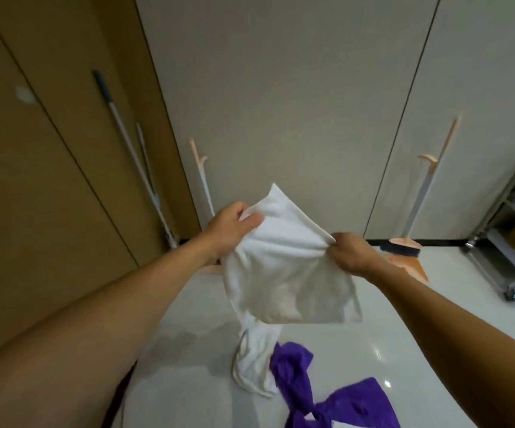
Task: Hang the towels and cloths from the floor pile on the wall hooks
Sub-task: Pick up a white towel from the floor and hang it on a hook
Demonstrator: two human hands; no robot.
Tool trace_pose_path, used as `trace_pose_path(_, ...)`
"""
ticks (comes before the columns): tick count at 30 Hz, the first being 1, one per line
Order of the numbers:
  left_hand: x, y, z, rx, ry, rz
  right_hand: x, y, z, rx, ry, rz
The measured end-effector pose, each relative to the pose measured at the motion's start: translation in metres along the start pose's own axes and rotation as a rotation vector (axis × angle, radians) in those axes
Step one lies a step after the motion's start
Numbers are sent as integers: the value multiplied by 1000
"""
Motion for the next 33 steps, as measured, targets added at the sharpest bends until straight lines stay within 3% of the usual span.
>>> trace_pose_path(3, -7, -26, 34, 258, -25, -339, 55, -20, 4, -76, -101, -484)
trace_pose_path(5, -2, -42, 53, 360, -151, -631, 98, -28, 8, -81, -220, -667)
trace_pose_path(7, 2, -62, 70, 327, -317, -616, 135, -29, 15, -21, -327, -785)
trace_pose_path(9, 2, -84, 93, 243, -445, -356, 162, -26, 22, 112, -421, -798)
trace_pose_path(11, 3, -107, 116, 108, -504, -12, 181, -16, 30, 332, -488, -594)
trace_pose_path(13, 8, -134, 137, -37, -525, 190, 191, 4, 33, 463, -489, -115)
trace_pose_path(15, 11, -152, 161, -94, -539, 254, 203, 22, 27, 379, -468, 295)
trace_pose_path(17, 12, -167, 183, -120, -553, 287, 227, 34, 29, 250, -480, 327)
trace_pose_path(20, 8, -196, 219, -148, -530, 353, 264, 46, 50, 284, -384, -164)
trace_pose_path(23, 4, -218, 259, 45, -534, 299, 308, 69, 94, 585, -267, -785)
trace_pose_path(26, 8, -227, 290, 141, -583, 111, 361, 89, 148, 800, -326, -1012)
trace_pose_path(30, 18, -249, 316, -116, -559, 84, 408, 120, 200, 908, -350, -1180)
trace_pose_path(33, 27, -273, 339, -305, -529, 209, 422, 134, 213, 908, -393, -1287)
Point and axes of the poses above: each hand's wrist, its own z-axis away from the middle knuckle, its own y-axis out of the palm, x = y × z, the point moved 5 cm from there along -z, towards the middle knuckle, and after that the axes turned 14 degrees about -z, right-handed, at the moved point
